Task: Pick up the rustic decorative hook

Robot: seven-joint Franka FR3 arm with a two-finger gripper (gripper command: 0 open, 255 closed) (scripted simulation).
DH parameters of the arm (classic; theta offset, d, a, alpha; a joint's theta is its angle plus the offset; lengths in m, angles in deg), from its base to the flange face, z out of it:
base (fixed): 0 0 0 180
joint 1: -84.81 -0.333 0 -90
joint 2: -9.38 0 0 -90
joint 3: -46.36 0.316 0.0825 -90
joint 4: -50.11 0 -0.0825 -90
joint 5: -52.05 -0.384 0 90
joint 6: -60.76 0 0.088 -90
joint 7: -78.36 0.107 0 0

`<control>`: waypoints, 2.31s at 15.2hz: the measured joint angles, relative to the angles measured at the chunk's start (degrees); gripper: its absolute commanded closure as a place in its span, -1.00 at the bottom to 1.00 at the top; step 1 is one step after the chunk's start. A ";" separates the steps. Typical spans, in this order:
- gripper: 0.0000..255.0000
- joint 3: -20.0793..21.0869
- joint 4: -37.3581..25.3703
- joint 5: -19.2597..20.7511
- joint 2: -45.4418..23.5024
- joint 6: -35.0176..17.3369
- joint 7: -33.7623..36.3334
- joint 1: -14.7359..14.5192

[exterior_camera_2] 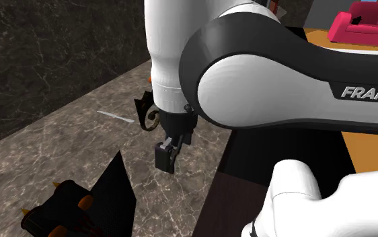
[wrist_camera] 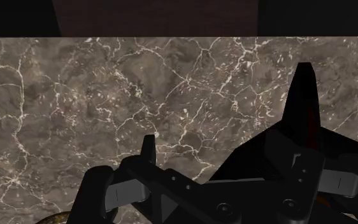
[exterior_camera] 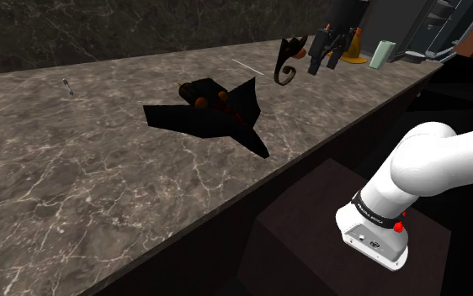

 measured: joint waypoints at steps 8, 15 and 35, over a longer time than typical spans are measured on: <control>-1.00 -11.52 -2.53 7.45 -3.42 -0.66 -23.41 -3.12; -1.00 -23.77 -10.38 12.75 -13.31 -3.29 -50.84 -8.32; -1.00 -41.65 -43.31 -0.89 -52.49 -5.48 -112.63 -16.29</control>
